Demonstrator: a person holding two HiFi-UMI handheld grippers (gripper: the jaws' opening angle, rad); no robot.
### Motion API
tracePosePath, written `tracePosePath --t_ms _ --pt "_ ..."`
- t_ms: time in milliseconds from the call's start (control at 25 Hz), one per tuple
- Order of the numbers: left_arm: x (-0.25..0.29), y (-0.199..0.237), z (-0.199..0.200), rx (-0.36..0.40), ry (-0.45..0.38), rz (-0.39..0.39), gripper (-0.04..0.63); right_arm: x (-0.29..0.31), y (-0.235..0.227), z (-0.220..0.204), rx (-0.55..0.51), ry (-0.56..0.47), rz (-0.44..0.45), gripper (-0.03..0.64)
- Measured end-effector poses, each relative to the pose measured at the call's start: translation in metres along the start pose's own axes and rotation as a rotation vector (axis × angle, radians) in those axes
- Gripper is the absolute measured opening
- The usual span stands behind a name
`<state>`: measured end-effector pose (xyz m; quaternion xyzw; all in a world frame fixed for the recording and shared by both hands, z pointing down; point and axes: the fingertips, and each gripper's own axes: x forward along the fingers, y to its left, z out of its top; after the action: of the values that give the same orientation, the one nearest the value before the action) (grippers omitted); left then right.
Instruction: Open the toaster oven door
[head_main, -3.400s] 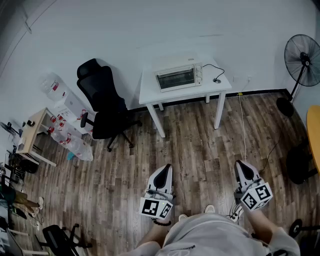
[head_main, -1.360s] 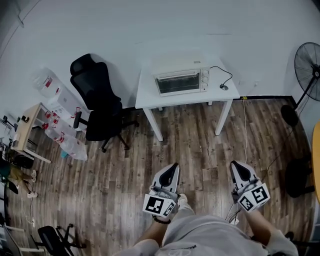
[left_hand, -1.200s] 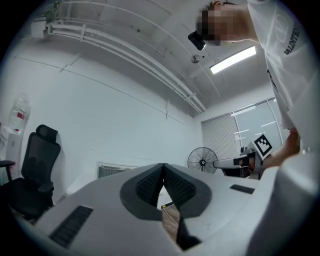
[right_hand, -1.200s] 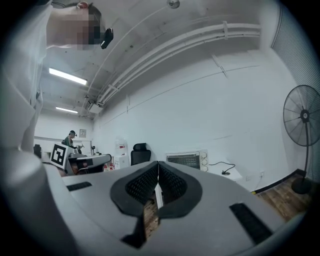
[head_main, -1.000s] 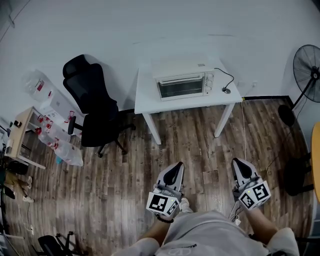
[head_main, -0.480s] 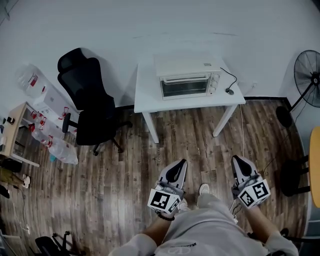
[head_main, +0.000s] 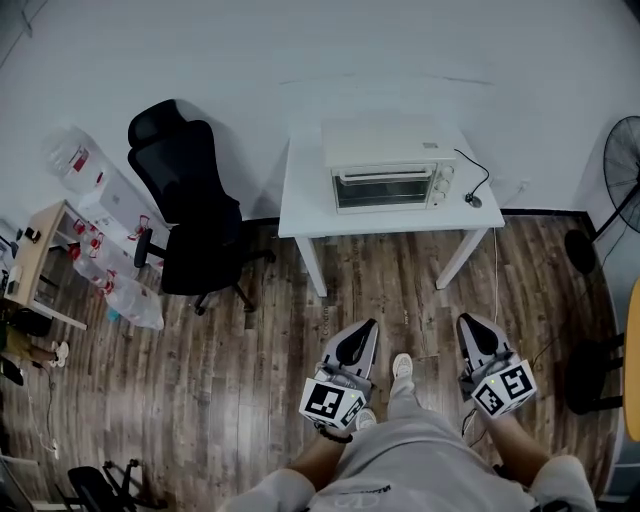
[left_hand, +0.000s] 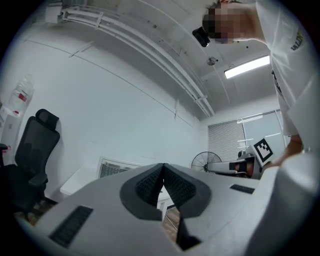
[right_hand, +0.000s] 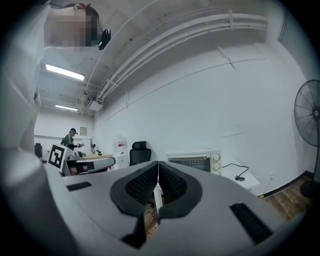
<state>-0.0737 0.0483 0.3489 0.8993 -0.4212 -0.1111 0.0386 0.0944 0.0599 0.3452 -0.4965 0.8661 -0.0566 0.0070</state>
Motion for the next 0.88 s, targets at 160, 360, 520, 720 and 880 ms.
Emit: tracePosePath --t_ms 160,360,520,720,880 --pt "0.026 0.010 -0.006 0.022 -0.001 0.002 0.008 0.023 -0.021 -0.004 0.021 -0.001 0.025 0.018" --pt "0.072 0.032 -0.013 0.011 0.033 0.041 0.008 0.061 -0.053 -0.004 0.038 0.013 0.067 0.017" --pt "0.117 0.044 -0.022 0.014 0.060 0.052 0.008 0.097 -0.091 -0.003 0.061 0.019 0.094 0.018" --pt "0.171 0.062 -0.026 0.031 0.085 0.083 0.008 0.146 -0.132 -0.002 0.117 0.018 0.164 0.018" --pt "0.200 0.075 -0.033 0.039 0.107 0.122 0.008 0.183 -0.151 -0.006 0.156 0.021 0.234 0.018"
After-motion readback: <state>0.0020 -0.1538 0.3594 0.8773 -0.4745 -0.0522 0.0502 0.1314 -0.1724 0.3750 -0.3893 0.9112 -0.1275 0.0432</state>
